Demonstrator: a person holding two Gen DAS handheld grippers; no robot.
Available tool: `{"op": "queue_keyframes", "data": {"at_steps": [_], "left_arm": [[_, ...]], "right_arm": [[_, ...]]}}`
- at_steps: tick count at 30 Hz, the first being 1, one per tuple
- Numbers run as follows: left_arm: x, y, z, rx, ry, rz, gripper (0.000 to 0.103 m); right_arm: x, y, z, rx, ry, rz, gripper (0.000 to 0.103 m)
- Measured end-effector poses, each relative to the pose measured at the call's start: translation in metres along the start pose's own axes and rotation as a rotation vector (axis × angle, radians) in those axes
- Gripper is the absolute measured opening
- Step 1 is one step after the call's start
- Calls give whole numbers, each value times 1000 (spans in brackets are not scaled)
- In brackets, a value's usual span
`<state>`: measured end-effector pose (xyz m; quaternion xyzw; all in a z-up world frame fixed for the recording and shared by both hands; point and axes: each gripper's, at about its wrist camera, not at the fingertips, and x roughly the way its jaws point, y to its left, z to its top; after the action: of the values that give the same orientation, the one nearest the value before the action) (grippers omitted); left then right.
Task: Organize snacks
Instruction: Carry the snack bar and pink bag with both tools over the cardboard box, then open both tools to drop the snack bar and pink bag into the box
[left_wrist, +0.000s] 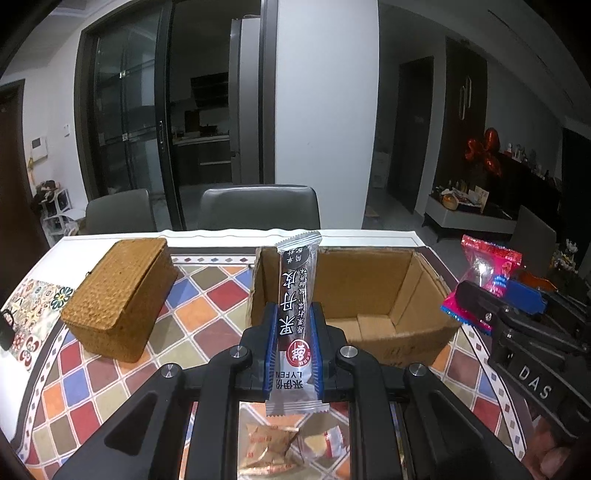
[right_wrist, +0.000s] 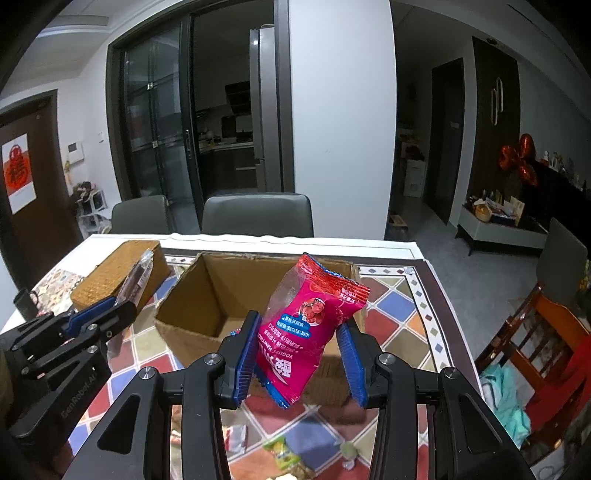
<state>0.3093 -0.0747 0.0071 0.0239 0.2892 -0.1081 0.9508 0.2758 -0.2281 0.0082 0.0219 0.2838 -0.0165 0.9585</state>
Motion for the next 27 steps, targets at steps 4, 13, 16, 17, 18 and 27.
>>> {"op": "queue_keyframes", "data": {"at_steps": [4,13,16,17,18,27], "left_arm": [[12,-4,10,8,2,-1,17],[43,-4,24,21,2,3,18],[54,-4,24,24,14,4,18],[58,-3,24,24,19,4,18],[62,-3,23,23,23,4,18],[82,0,25,21,37,11,17]], "right_arm": [[13,-2,6,4,0,5,43],[33,-2,15,5,0,9,43],[39,-2,17,4,1,11,43],[43,-3,19,2,-1,10,43],[47,-1,21,0,-2,10,43],[74,0,25,-3,13,14,43]]}}
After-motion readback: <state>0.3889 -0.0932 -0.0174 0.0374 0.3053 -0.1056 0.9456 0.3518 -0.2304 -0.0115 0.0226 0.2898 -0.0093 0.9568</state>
